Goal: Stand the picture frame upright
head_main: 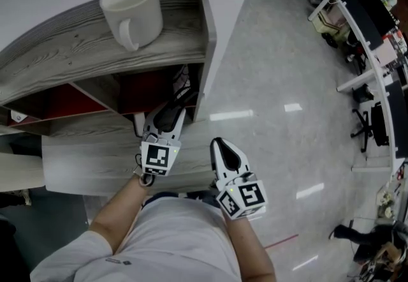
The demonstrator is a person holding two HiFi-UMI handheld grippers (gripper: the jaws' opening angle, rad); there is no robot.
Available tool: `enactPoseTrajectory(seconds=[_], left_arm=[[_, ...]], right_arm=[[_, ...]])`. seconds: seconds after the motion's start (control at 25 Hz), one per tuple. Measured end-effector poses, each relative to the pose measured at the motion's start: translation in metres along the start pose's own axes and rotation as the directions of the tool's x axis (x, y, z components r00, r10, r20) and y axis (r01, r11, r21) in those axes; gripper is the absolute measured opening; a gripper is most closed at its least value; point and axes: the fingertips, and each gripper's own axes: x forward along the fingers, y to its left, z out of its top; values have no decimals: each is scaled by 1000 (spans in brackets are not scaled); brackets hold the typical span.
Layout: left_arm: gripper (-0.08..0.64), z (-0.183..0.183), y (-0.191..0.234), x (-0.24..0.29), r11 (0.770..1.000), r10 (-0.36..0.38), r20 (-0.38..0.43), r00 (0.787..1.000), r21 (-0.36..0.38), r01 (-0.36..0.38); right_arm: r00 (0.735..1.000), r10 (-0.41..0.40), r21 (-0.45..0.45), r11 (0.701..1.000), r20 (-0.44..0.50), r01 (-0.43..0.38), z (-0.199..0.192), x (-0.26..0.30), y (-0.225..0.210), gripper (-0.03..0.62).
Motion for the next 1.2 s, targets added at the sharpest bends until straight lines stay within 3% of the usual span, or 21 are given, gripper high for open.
enactPoseTrajectory(seconds=[0.28,0.56,0.8,1.2], left_arm=[[124,3,4,-20,998,-60,16,998,-29,60],[124,-25,14,-19,997,-75,-109,991,-28,72],[123,-25,21,-16,997,-68,-110,992,-37,65],[123,-22,2,2,990,-142,-124,982,-36,138]], right_arm=[[1000,6,-12,1000,9,-6,0,7,12,31],[999,32,-18,999,11,-32,0,18,32,31],[1000,20,-27,999,9,-19,-1,16,35,31],[1000,-7,-28,1000,15,8,1,12,29,31]])
